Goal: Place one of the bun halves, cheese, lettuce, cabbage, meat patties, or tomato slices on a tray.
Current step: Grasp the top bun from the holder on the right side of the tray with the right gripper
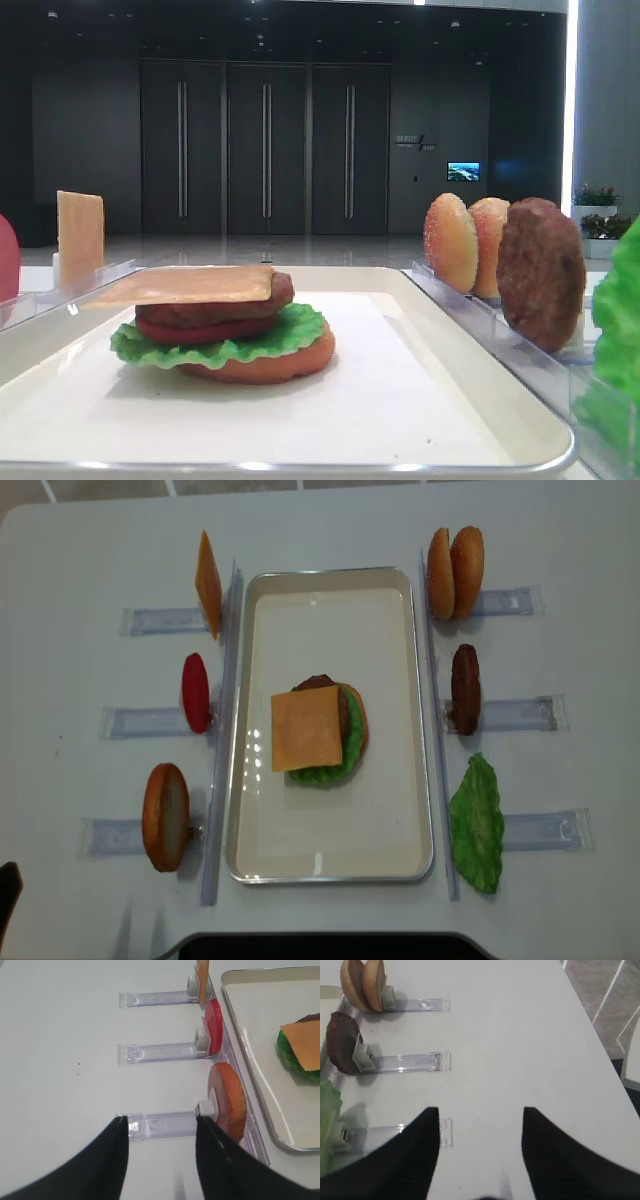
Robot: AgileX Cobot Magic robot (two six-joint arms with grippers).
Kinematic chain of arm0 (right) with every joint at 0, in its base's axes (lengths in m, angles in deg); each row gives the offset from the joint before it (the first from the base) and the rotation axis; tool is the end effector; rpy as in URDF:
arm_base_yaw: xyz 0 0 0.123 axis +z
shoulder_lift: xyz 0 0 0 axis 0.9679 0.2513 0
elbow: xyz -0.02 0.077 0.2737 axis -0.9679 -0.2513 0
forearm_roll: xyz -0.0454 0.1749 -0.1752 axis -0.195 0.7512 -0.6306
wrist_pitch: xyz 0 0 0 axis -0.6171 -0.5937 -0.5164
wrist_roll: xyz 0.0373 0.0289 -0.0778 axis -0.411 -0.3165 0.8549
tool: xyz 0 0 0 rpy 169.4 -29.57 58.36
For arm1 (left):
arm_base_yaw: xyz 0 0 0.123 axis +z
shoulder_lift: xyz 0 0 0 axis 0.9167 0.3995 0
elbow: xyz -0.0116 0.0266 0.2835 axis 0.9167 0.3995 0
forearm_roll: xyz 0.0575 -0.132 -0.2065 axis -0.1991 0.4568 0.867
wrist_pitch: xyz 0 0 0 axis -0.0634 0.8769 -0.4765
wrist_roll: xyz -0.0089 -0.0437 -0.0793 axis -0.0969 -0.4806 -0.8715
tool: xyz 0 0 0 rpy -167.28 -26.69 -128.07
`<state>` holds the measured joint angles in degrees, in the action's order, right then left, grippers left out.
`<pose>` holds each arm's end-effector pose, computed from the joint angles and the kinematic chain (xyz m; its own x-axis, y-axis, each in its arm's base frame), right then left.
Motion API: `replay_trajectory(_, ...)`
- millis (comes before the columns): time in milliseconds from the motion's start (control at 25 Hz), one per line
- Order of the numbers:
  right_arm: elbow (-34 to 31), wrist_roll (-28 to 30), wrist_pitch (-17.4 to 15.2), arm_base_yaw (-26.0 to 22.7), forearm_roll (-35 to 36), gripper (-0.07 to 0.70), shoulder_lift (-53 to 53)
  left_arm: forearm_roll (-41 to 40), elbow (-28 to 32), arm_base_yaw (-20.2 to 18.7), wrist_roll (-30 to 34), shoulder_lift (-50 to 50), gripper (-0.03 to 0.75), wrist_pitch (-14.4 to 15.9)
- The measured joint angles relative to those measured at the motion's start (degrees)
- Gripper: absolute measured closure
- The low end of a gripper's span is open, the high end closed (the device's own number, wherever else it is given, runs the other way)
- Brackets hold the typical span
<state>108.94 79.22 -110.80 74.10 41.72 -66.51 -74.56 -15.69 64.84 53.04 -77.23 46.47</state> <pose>-0.0103 0.0003 0.2733 -0.5067 -0.0193 -0.8619 0.0074 0.9996 -0.0268 -0.0058 0.0024 0.2651 -0.5107 0.0316 -0.8592 0.0162 0.9995 0.0271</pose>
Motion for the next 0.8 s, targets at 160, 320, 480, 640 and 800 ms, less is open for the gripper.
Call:
replay_trajectory(160, 0.00, 0.00, 0.00, 0.00, 0.00, 0.273, 0.00, 0.00, 0.00, 0.00, 0.46, 0.00, 0.378, 0.00)
replay_trajectory(320, 0.00, 0.00, 0.00, 0.00, 0.00, 0.273, 0.00, 0.00, 0.00, 0.00, 0.88, 0.00, 0.378, 0.00)
replay_trajectory(480, 0.00, 0.00, 0.00, 0.00, 0.00, 0.273, 0.00, 0.00, 0.00, 0.00, 0.94, 0.00, 0.381, 0.00)
replay_trajectory(640, 0.00, 0.00, 0.00, 0.00, 0.00, 0.273, 0.00, 0.00, 0.00, 0.00, 0.95, 0.00, 0.395, 0.00)
replay_trajectory(800, 0.00, 0.00, 0.00, 0.00, 0.00, 0.273, 0.00, 0.00, 0.00, 0.00, 1.00, 0.00, 0.420, 0.00)
